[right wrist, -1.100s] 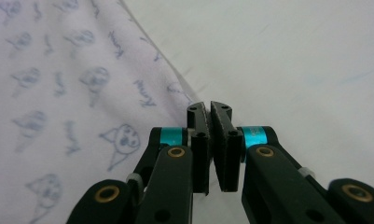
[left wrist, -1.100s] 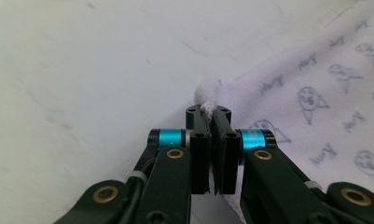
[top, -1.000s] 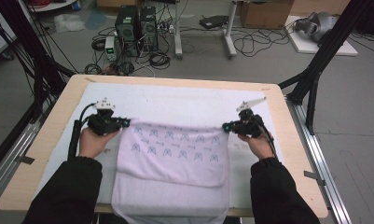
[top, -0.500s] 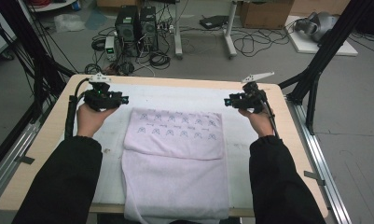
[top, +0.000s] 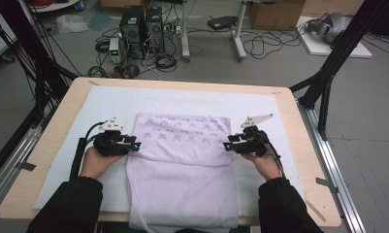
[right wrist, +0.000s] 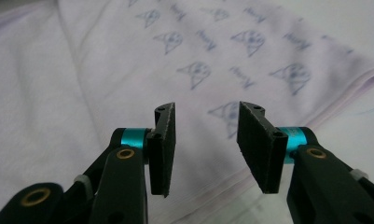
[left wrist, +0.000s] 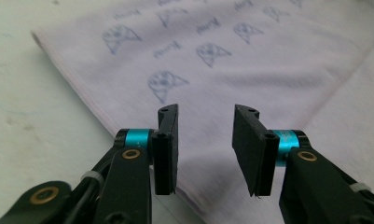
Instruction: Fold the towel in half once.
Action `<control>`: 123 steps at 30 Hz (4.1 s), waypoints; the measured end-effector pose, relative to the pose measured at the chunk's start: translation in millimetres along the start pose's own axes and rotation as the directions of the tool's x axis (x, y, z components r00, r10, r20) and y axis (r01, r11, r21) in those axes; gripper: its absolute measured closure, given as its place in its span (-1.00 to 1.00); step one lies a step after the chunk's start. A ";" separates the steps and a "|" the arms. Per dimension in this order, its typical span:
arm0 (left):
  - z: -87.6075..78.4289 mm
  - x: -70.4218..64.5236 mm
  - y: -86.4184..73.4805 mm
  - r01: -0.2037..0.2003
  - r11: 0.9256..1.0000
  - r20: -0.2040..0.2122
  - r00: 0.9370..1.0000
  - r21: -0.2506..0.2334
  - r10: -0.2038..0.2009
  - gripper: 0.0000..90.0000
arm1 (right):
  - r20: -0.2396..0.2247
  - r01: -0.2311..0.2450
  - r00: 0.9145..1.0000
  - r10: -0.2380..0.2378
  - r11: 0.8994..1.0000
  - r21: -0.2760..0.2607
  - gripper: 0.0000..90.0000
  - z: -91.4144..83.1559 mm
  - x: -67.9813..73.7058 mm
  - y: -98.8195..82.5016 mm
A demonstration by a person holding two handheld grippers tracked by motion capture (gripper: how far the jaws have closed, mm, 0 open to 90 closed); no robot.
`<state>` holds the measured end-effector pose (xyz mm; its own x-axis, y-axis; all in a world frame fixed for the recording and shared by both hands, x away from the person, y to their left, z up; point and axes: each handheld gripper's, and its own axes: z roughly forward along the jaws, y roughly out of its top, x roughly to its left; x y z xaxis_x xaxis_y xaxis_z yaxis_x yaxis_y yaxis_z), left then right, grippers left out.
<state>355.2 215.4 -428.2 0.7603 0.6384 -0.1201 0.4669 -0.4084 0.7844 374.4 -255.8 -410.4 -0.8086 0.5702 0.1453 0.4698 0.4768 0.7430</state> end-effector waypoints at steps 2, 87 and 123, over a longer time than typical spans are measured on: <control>2.1 -4.5 -6.8 -0.014 0.999 0.010 1.000 0.036 0.014 0.40 | -0.032 -0.009 0.999 0.011 0.999 0.045 0.27 3.2 4.8 -3.2; -10.1 43.6 104.5 -0.004 0.990 -0.365 0.930 -0.141 -0.048 0.91 | 0.232 0.016 0.973 -0.009 1.000 -0.026 0.90 -19.2 -55.0 94.8; -30.2 -67.0 -45.9 -0.157 0.988 0.056 0.986 0.007 0.156 0.37 | 0.086 -0.006 0.996 0.009 1.000 -0.028 -0.03 -24.3 27.5 -20.5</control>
<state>269.3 211.1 -437.8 0.8478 0.5295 -0.0299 0.3453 -0.5082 0.7890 333.8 -266.1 -405.8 -0.7708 0.6299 0.0948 0.4649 0.4546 0.7598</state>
